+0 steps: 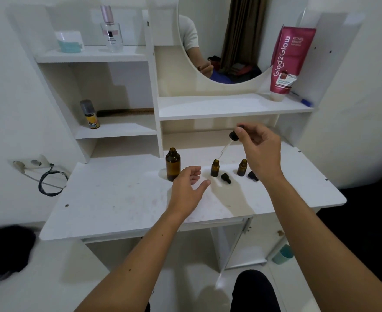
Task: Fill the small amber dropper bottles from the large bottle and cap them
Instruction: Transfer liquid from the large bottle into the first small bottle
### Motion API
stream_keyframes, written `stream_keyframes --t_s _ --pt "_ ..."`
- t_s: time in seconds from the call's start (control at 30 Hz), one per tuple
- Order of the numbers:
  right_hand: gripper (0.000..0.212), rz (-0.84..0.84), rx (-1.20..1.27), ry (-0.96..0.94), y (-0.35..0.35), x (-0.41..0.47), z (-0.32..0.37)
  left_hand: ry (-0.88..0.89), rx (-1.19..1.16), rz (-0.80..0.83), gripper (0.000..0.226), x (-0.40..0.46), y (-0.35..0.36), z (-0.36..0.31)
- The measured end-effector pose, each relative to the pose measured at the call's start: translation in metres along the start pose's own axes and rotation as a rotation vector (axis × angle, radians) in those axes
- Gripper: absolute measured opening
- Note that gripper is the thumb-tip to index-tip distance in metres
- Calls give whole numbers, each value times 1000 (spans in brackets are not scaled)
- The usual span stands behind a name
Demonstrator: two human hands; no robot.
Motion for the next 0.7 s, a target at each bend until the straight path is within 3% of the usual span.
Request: stream_keyframes --t_s 0.4,0.53,0.7 --pt "13 68 -123 -105 19 10 -17 71 124 49 54 42 30 -5" --pt "11 93 -183 -138 24 8 -24 102 162 65 44 49 35 -4" --pt "6 96 -195 -46 30 8 -40 122 182 79 33 50 36 -1"
Point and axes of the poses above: each hand's wrist, its own x-axis towards the middle knuckle, its own y-axis out of the palm, z = x × y, the point moved 4 cm from there along x, towards the middle knuckle
